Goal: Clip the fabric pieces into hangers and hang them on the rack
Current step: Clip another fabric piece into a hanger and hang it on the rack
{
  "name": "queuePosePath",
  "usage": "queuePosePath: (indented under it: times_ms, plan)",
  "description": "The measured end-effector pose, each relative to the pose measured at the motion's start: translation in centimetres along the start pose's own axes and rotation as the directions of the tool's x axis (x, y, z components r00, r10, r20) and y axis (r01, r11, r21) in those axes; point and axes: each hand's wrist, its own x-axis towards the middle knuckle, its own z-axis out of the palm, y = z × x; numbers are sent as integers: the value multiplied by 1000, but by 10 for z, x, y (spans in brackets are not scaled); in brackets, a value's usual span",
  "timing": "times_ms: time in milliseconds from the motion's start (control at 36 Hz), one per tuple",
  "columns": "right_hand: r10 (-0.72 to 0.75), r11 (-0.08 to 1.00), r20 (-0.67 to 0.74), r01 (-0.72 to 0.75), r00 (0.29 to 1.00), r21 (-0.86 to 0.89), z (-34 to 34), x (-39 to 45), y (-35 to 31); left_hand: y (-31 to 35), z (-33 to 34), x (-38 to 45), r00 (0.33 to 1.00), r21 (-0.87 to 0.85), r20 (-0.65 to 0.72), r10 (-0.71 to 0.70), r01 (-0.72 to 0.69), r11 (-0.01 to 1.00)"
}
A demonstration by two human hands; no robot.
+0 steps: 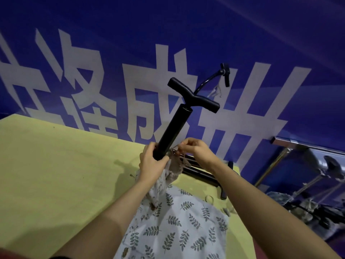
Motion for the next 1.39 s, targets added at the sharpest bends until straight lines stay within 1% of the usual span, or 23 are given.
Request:
queuePosePath:
  times_ms: [56,83,139,222,306,361,417,444,556,667,722,778,833,861,917,972,1028,1111,1167,1222,1278,1333,1389]
  plan:
    - [10,990,-36,-5,999,143,-5,0,-2,0,4,-1,1000,13,-20,20,-20,1000]
    - [12,985,-37,-5,999,172,-7,0,-2,1,6,-1,999,19,-28,31,-31,999]
    - [-9,987,-20,12,1000,160,-12,-1,-3,1,8,-1,998,30,-44,48,-46,998]
    - [-66,986,36,60,997,153,-20,-3,-7,-1,13,0,997,93,-66,42,-36,995]
    - [-115,993,63,113,991,42,-18,-5,-14,0,20,-1,997,134,-78,27,-16,991]
    - [-114,994,1,114,994,2,-11,-4,-17,2,25,-3,996,169,-87,10,5,986]
    - [-102,995,-83,103,991,12,-8,-1,-18,3,28,-4,996,190,-83,7,9,982]
    - [-94,995,-101,96,990,8,-7,0,-18,4,29,-4,997,208,-78,11,5,978]
    - [-77,997,-99,76,992,-11,-2,7,-24,7,30,-3,998,317,-57,5,13,948]
    - [-98,995,-172,102,980,15,2,12,-29,10,30,2,999,356,-35,3,10,935]
    - [-111,992,-206,120,972,34,1,13,-29,8,28,5,1000,384,1,24,-23,923]
    - [-110,992,-239,123,965,41,-1,15,-26,6,24,8,997,368,50,62,-76,927]
    - [-110,990,-240,128,964,62,-2,15,-23,8,17,10,990,305,80,115,-134,943]
    - [-113,990,-232,130,966,59,-3,15,-21,12,13,12,986,262,62,151,-163,951]
    - [-118,992,-212,124,970,18,-3,14,-17,26,4,17,966,195,-36,257,-246,950]
    - [-117,993,-190,110,975,-43,-2,14,-12,45,-4,26,917,230,-100,387,-357,905]
    - [-106,988,-187,82,977,-128,1,16,-5,66,-11,34,866,332,-77,495,-446,831]
    - [-97,972,-168,57,981,-226,5,17,1,90,-15,44,816,492,61,575,-526,694]
    - [-100,958,-145,56,984,-280,8,17,0,96,-14,50,808,580,175,562,-546,604]
    - [-102,947,-129,57,986,-317,11,15,-1,96,-13,55,801,652,245,546,-553,518]
    - [-102,940,-120,56,987,-336,13,15,-1,93,-13,58,801,674,247,545,-547,497]
    - [-82,949,-96,48,992,-311,14,13,-2,92,-13,59,817,659,228,530,-530,533]
    - [-50,959,-14,44,999,-281,11,11,-5,89,-14,59,826,639,202,526,-518,568]
